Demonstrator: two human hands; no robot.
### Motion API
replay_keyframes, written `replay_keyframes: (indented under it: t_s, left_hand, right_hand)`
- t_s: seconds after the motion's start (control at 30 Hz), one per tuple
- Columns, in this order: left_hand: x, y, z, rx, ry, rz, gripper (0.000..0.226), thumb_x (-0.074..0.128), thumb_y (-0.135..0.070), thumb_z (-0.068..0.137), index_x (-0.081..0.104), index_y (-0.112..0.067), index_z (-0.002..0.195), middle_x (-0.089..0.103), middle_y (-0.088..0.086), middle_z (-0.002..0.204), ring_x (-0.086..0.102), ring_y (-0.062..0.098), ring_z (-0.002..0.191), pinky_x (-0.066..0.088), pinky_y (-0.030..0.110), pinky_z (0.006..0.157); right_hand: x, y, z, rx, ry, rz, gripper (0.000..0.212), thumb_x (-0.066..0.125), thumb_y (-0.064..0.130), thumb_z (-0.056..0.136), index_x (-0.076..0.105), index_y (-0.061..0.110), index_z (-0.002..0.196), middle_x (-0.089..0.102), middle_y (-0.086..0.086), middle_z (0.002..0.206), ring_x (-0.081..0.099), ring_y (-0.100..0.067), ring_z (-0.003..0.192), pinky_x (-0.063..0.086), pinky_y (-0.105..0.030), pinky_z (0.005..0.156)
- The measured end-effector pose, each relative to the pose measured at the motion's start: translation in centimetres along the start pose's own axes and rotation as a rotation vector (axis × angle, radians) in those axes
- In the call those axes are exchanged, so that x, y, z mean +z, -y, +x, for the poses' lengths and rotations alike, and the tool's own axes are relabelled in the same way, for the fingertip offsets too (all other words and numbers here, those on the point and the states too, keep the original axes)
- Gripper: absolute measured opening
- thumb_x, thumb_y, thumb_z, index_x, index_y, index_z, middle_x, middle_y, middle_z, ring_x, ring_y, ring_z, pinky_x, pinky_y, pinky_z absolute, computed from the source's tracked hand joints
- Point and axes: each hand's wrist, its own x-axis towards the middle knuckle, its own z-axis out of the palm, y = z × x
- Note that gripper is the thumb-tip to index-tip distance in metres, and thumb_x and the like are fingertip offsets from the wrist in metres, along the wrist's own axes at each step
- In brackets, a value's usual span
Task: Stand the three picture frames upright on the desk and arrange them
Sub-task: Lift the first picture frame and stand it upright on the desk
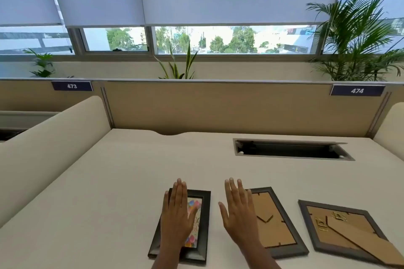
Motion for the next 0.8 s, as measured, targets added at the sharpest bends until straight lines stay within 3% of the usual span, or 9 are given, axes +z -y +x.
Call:
replay_keyframes:
  t_s: [0.27, 0.33, 0.4, 0.47, 0.5, 0.57, 0.63, 0.7, 0.8]
  left_hand:
    - [0.0, 1.8, -1.4, -0.061, 0.130, -0.014, 0.062, -0.006, -0.050, 0.092, -0.025, -0.017, 0.142, -0.037, -0.007, 0.150, -0.029, 0.003, 0.138, -0.018, 0.021, 0.114]
    - [0.1, 2.0, -1.7, -0.109, 0.133, -0.015, 0.062, -0.007, -0.051, 0.092, -0.026, -0.018, 0.142, -0.033, -0.001, 0.152, -0.030, 0.003, 0.138, -0.020, 0.021, 0.113]
    - [0.0, 2.1, -1.9, -0.184, 0.194, -0.049, 0.065, -0.009, -0.053, 0.091, -0.018, -0.018, 0.145, -0.011, 0.013, 0.156, -0.021, 0.004, 0.141, -0.019, 0.020, 0.114]
    - [-0.1, 2.0, -1.9, -0.256, 0.298, -0.103, 0.077, -0.009, -0.052, 0.092, 0.025, -0.004, 0.142, 0.041, 0.024, 0.143, 0.031, 0.019, 0.138, 0.015, 0.028, 0.119]
    - [-0.1, 2.0, -1.9, -0.286, 0.358, -0.084, 0.084, -0.008, -0.050, 0.093, 0.048, 0.001, 0.128, 0.061, 0.026, 0.123, 0.056, 0.030, 0.120, 0.042, 0.038, 0.105]
    - [-0.1, 2.0, -2.0, -0.315, 0.394, -0.025, 0.095, -0.008, -0.050, 0.093, 0.067, 0.007, 0.105, 0.071, 0.027, 0.103, 0.070, 0.039, 0.093, 0.057, 0.053, 0.071]
    - [-0.3, 2.0, -2.0, -0.373, 0.444, -0.025, 0.106, -0.016, -0.059, 0.086, 0.061, 0.009, 0.113, 0.065, 0.031, 0.113, 0.065, 0.042, 0.102, 0.055, 0.055, 0.078]
    - [0.0, 2.1, -2.1, -0.405, 0.488, -0.024, 0.114, -0.028, -0.066, 0.071, 0.032, 0.002, 0.139, 0.040, 0.025, 0.144, 0.043, 0.034, 0.132, 0.039, 0.046, 0.107]
    - [0.5, 2.5, -2.4, -0.441, 0.483, -0.060, 0.064, 0.014, -0.047, 0.096, 0.007, -0.009, 0.147, 0.020, 0.011, 0.155, 0.023, 0.021, 0.142, 0.025, 0.033, 0.117]
  right_hand:
    - [1.1, 2.1, -2.2, 0.097, 0.196, -0.005, 0.058, -0.002, 0.045, 0.094, -0.012, 0.018, 0.144, 0.001, -0.001, 0.157, -0.026, -0.010, 0.139, -0.015, -0.024, 0.113]
    - [1.4, 2.2, -2.4, 0.124, 0.242, 0.012, 0.064, -0.002, 0.045, 0.094, 0.014, 0.010, 0.145, 0.024, -0.004, 0.153, -0.026, -0.008, 0.139, -0.017, -0.023, 0.112]
    - [2.4, 2.2, -2.7, 0.119, 0.267, 0.056, 0.074, -0.002, 0.045, 0.094, 0.053, 0.007, 0.126, 0.056, -0.009, 0.132, -0.027, -0.006, 0.138, -0.014, -0.021, 0.113]
    - [3.1, 2.0, -3.2, 0.134, 0.270, 0.007, 0.074, 0.000, 0.045, 0.094, 0.055, 0.005, 0.124, 0.058, -0.012, 0.130, -0.028, -0.008, 0.137, 0.005, -0.022, 0.117]
    - [3.8, 2.0, -3.3, 0.122, 0.266, -0.039, 0.068, 0.005, 0.046, 0.095, 0.040, 0.002, 0.135, 0.045, -0.014, 0.142, -0.030, -0.011, 0.136, 0.014, -0.026, 0.117]
    - [4.6, 1.8, -3.9, 0.111, 0.382, 0.025, 0.066, 0.028, 0.045, 0.095, 0.011, 0.004, 0.143, 0.021, -0.012, 0.154, -0.024, -0.017, 0.137, 0.005, -0.029, 0.119]
    - [4.5, 1.5, -4.1, 0.102, 0.436, 0.056, 0.070, 0.068, 0.042, 0.076, 0.048, 0.000, 0.129, 0.052, -0.013, 0.136, 0.010, 0.000, 0.140, -0.012, -0.023, 0.115]
    - [4.2, 1.3, -4.4, 0.081, 0.489, 0.015, 0.058, 0.085, 0.043, 0.053, 0.072, 0.011, 0.100, 0.067, -0.002, 0.120, 0.041, 0.010, 0.125, -0.018, -0.021, 0.113]
    - [4.1, 1.4, -4.4, 0.053, 0.455, 0.033, 0.053, 0.084, 0.036, 0.058, 0.071, 0.008, 0.101, 0.058, -0.007, 0.131, 0.002, 0.009, 0.139, -0.016, -0.018, 0.111]
